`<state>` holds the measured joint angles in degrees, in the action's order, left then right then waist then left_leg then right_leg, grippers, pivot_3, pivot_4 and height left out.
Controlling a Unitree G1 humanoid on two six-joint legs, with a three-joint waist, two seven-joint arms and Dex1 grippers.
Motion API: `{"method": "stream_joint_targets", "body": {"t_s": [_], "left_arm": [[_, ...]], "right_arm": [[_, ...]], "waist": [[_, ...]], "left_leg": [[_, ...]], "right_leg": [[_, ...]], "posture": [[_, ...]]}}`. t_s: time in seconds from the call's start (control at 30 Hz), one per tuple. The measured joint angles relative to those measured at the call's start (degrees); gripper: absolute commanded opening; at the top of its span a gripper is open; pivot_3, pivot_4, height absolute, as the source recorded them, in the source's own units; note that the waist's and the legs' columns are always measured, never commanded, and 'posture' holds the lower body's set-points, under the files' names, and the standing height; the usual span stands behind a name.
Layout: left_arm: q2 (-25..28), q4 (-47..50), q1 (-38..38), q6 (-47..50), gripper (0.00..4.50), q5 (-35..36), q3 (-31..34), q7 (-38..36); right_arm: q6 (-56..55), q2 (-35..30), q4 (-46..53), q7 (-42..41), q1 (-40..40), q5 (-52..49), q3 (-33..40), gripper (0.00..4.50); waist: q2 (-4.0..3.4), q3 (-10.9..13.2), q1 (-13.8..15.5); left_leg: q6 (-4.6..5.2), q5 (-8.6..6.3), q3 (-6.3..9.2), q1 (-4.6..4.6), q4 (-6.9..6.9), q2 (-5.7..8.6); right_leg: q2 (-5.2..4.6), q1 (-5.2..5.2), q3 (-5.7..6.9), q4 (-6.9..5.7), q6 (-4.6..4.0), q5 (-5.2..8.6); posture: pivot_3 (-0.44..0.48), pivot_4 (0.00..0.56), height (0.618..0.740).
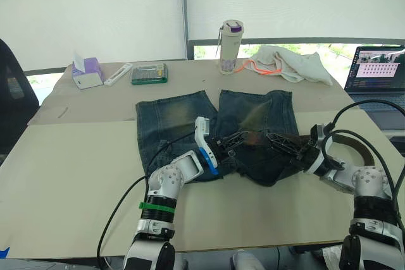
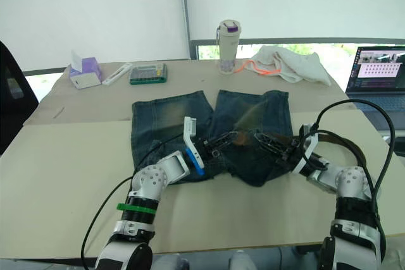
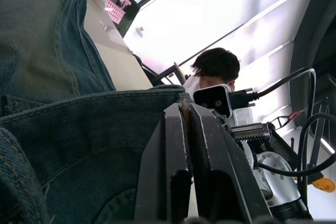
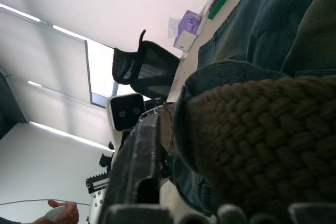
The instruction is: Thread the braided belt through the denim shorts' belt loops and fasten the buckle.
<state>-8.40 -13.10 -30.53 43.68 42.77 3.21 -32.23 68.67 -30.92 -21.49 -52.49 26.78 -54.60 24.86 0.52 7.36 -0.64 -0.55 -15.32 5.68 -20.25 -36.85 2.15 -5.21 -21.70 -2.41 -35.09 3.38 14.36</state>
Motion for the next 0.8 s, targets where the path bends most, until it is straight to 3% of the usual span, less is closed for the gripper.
{"method": "stream_joint_targets", "body": {"t_s": [0.13,0.23,0.37,0.5,0.63,0.8], "left_arm": [[-0.1,0.0,0.4,-0.4,0.0,-1.1,-0.4,0.5],[-0.1,0.0,0.4,-1.1,0.0,-1.2,-0.3,1.1],[2.8,3.1,3.1,-2.2,0.0,-3.1,0.1,2.7],[4.8,6.4,5.0,-2.1,0.0,-3.9,-0.7,3.1],[7.0,9.0,5.9,-1.7,0.0,-4.7,-1.3,4.2],[8.1,10.4,6.4,-1.0,0.0,-4.8,-1.3,5.6]], "right_arm": [[-1.3,-2.8,2.1,-1.4,-2.6,1.1,-1.0,3.72],[-2.6,-4.2,3.1,-2.4,-3.7,2.0,-1.5,4.38],[-6.7,-10.7,12.7,-7.0,-11.5,5.1,-4.0,4.38],[-6.5,-10.9,19.7,-7.1,-12.9,3.3,-4.0,4.38],[-4.0,-4.8,28.9,-1.6,-12.3,-1.9,-4.8,4.38],[-6.7,2.4,33.4,6.1,-14.8,2.0,-13.1,4.38]], "waist": [[0.0,0.0,0.1],[0.01,0.0,0.1],[0.06,0.0,-0.4],[0.11,0.1,-0.3],[0.05,0.0,-0.1],[0.04,0.0,0.3]], "left_leg": [[0.0,0.0,-0.01,-0.01,0.0,0.03],[0.0,0.0,-0.01,-0.01,0.0,0.02],[0.0,0.0,-0.03,0.03,0.01,-0.01],[-0.01,0.0,-0.02,0.04,0.01,-0.02],[-0.01,0.0,0.05,0.02,0.01,-0.05],[-0.02,0.0,0.06,0.01,0.0,0.03]], "right_leg": [[-0.03,0.0,0.0,0.01,0.02,0.0],[-0.03,0.0,0.0,0.02,0.02,0.01],[0.02,0.0,-0.04,0.01,0.06,0.03],[0.02,0.01,-0.04,0.0,0.06,0.03],[0.03,0.0,-0.01,0.01,0.06,0.03],[-0.06,-0.03,-0.01,0.02,0.06,0.03]], "posture": [[0.0,0.15,0.74],[0.0,0.15,0.74],[0.0,0.15,0.74],[0.0,0.15,0.74],[0.0,0.15,0.74],[0.0,0.15,0.74]]}}
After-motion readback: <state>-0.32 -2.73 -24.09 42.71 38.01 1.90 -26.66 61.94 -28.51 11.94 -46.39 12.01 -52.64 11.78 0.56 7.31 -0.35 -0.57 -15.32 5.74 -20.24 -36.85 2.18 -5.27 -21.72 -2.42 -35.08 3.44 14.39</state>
